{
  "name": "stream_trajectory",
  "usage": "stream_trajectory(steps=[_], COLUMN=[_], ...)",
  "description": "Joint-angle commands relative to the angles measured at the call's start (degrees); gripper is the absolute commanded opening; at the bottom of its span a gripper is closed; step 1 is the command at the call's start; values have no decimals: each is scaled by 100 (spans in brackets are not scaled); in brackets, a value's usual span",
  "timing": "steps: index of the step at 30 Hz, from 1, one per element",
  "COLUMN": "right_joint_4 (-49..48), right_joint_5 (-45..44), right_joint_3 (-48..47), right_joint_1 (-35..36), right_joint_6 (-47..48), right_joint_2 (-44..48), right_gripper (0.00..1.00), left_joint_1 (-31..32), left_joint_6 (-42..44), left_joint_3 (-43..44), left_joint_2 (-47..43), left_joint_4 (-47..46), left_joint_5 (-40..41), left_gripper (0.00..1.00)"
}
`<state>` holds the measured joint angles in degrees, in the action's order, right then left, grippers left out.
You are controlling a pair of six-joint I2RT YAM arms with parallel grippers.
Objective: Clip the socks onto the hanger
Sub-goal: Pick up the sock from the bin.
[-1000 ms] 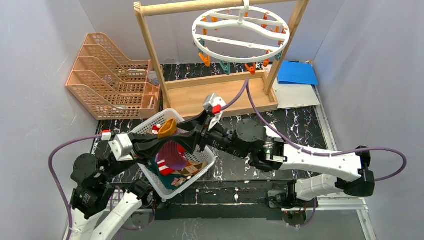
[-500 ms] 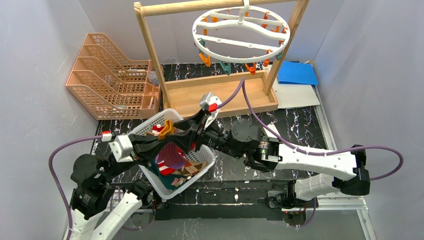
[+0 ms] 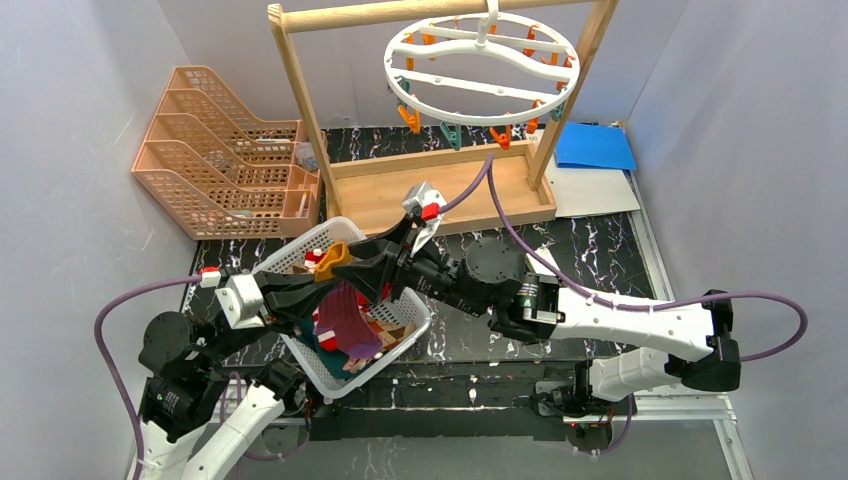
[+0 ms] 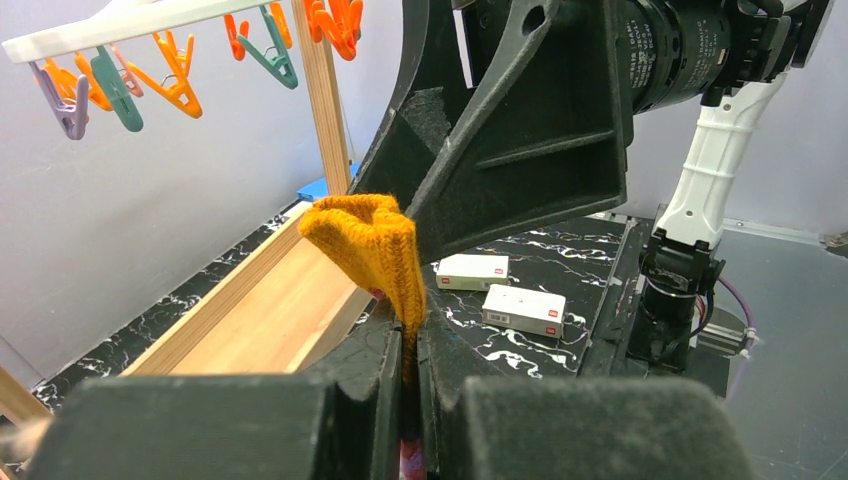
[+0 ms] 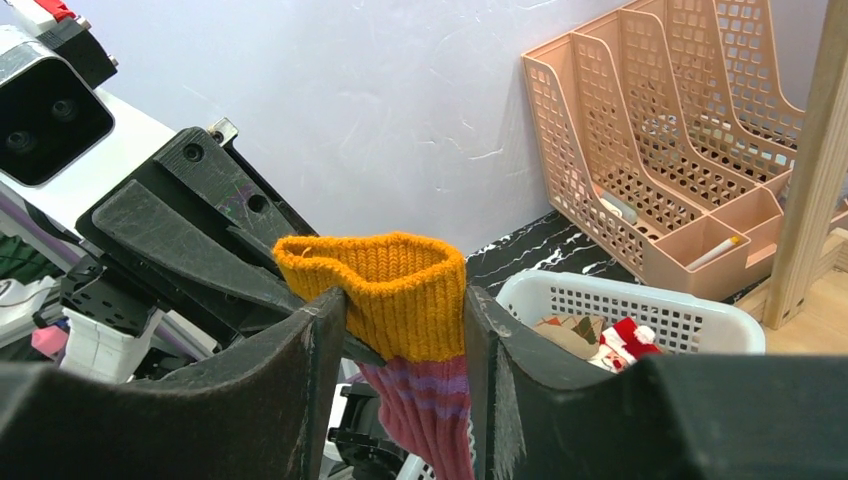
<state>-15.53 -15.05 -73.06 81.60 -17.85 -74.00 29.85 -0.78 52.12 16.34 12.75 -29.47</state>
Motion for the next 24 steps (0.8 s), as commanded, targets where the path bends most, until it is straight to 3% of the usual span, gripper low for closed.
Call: stream_trajectory(steps=[1, 6, 8, 12, 15, 18, 24], right_joint_4=[-76, 56, 17, -112, -130, -44, 570], right_joint_5=[209, 308, 296, 257, 206, 171, 275], right_joint_3=[-274, -402, -367, -205, -51, 185, 534], right_joint_1=[-4, -4, -7, -5, -4, -4, -6], right_joint_6=[-57, -104, -112, -93, 47, 301, 1058], right_joint_2=[-70, -180, -159, -16, 179, 487, 1136], right_gripper=[54, 48, 40, 16, 5, 1, 1], left_joint_1=[21, 21, 21, 21, 21, 21, 21], left_joint_6=[52, 51, 51, 51, 51, 51, 56], left_joint_3=[70, 79, 84, 96, 127, 149, 137], left_joint_2=[2, 10, 3, -20, -38, -100, -224], left_joint_4=[-27, -28, -22, 35, 194, 410, 478], left_joint_5=[-85, -102, -100, -12, 205, 460, 849], left_gripper=[0, 0, 0, 0, 1, 18, 35])
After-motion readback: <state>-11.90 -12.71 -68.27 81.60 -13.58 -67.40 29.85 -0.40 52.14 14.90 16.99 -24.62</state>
